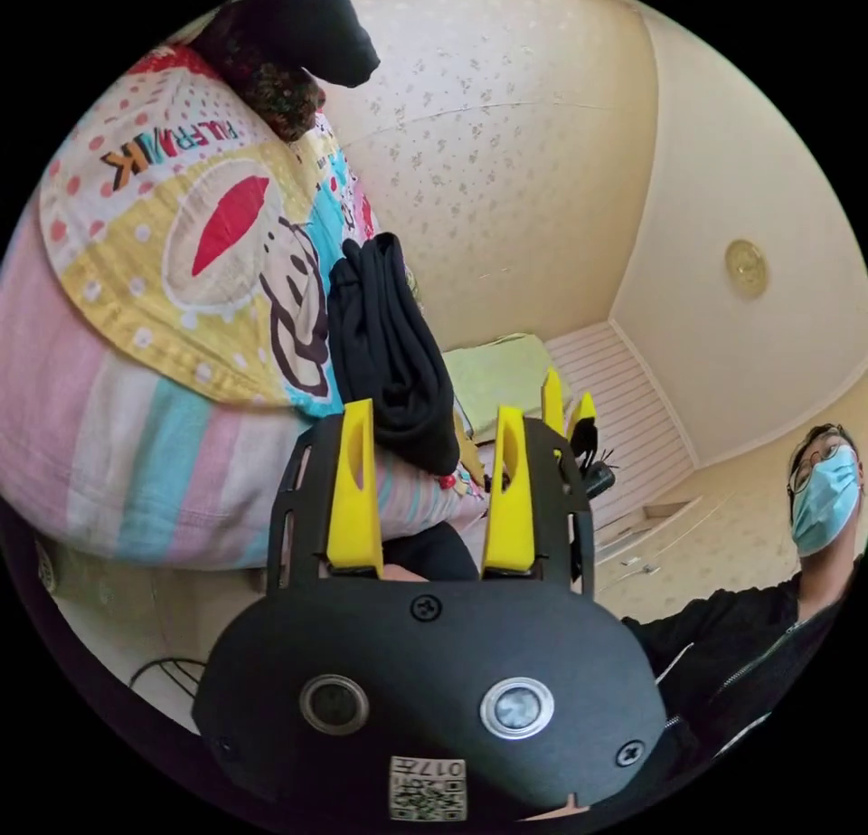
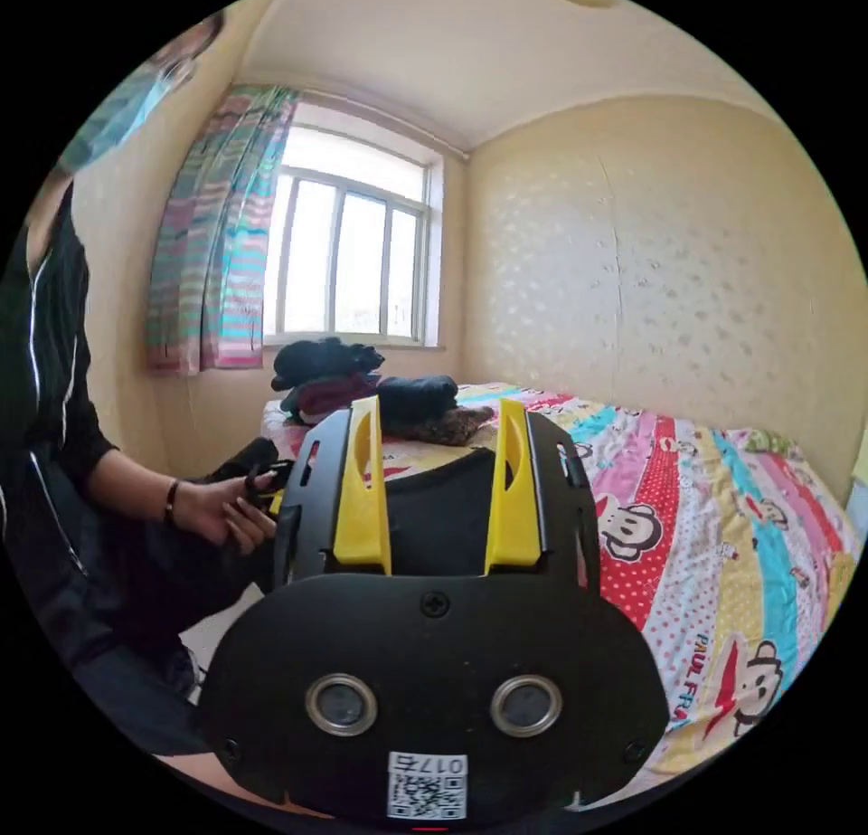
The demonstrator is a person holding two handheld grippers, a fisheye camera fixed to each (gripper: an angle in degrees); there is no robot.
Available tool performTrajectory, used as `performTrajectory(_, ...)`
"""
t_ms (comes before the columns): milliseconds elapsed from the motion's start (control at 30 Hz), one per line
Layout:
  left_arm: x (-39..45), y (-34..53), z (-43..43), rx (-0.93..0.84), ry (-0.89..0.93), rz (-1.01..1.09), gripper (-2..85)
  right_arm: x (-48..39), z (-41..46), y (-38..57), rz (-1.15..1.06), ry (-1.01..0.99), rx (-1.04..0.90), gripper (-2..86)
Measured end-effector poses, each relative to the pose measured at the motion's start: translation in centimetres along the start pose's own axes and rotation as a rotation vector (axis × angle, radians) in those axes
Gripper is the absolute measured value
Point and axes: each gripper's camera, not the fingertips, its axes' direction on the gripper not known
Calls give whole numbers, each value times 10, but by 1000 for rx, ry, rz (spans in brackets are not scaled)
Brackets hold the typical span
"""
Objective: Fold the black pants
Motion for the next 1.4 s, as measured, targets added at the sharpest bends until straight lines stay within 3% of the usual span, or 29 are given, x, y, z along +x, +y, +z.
performTrajectory(67, 2, -6, -2, -13, -35, 6, 155, -62, 5, 8, -142, 136, -75, 201)
performTrajectory(167, -3, -16, -4, -19, -48, -89, 125, -101, 24, 22, -133, 138, -167, 222)
performTrajectory(267, -2, -28, -3, -24, -15, -179, 116, -115, 46, 22, -87, 89, -260, 241)
performTrajectory(400, 31, -58, 4, -42, 49, -83, 101, -137, 62, 10, -202, 193, -328, 251)
performTrajectory(533, 37, -72, 20, -5, 161, -131, 82, -147, 86, -1, -250, 265, -387, 250)
performTrajectory(767, 42, -74, 26, -1, 138, -114, 86, -138, 151, -4, -180, 415, -630, 230)
performTrajectory(933, 56, -73, 13, -39, 10, -129, 135, -143, 155, 6, -119, 391, -588, 183)
performTrajectory(1100, 70, -59, 11, 47, -190, -161, 221, -144, 152, 13, -116, 416, -536, 150)
performTrajectory(1267, 76, -53, 58, 48, -161, -192, 262, -108, 140, 16, 79, 323, -470, 132)
performTrajectory(1400, 93, -62, 112, 52, -135, -183, 273, -95, 137, 27, 88, 298, -462, 129)
